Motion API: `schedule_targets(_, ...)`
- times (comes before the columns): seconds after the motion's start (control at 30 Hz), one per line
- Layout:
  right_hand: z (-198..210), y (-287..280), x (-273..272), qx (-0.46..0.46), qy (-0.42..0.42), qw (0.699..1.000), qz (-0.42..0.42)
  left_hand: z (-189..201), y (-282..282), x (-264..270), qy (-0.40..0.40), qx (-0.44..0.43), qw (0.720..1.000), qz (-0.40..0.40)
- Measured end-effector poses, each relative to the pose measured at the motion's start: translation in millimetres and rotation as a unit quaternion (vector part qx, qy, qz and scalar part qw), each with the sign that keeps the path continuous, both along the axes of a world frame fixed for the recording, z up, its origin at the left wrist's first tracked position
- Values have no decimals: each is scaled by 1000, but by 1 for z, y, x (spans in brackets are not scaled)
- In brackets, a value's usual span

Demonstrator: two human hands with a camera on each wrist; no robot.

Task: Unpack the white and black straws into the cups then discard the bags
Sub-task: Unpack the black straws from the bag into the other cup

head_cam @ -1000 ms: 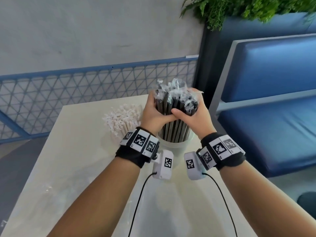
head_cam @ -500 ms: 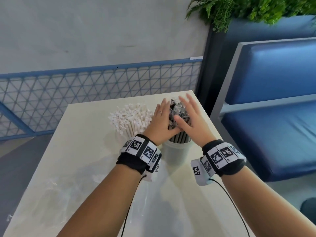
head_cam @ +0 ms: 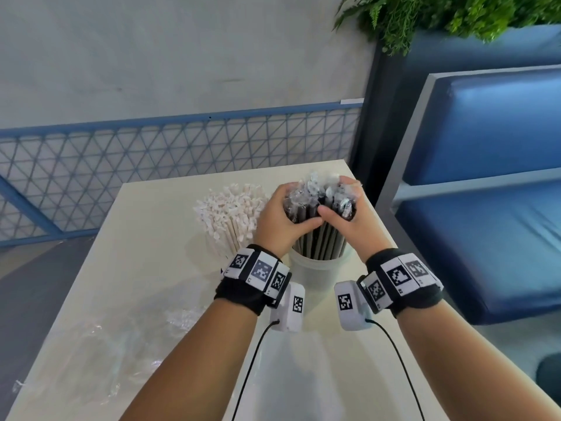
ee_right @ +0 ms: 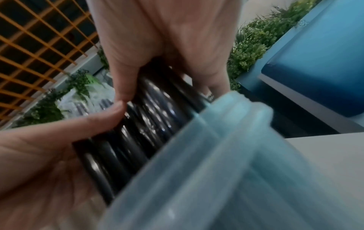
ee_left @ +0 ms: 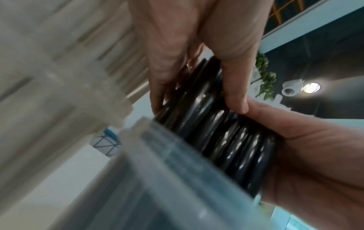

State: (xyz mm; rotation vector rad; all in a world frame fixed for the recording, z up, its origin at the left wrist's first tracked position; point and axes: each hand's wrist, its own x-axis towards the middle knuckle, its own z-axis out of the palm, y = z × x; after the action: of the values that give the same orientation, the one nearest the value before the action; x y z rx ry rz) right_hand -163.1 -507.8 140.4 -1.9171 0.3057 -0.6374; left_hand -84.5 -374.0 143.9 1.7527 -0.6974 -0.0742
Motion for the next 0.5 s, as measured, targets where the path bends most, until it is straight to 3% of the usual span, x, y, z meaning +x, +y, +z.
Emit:
schedule_targets(0.1, 9, 3, 2, 17, -81, 996, -16, 9, -1, -1, -37, -34, 999, 4)
schedule_targets(0.23, 3, 11, 1, -42, -38, 997, -44, 3, 1, -6, -13, 76, 996, -40)
schedule_targets(0.3, -2, 17, -6, -82, -74, 988, -106, 2, 7, -15, -26, 88, 995, -49)
schedule_targets(0.4, -9, 30, -19, -149, -170, 955, -191, 7, 28, -35, -104, 22, 994, -30)
schedule_targets(0.5, -16, 55, -33, -182, -256, 929, -195, -7, 62, -54, -248, -29, 965, 80)
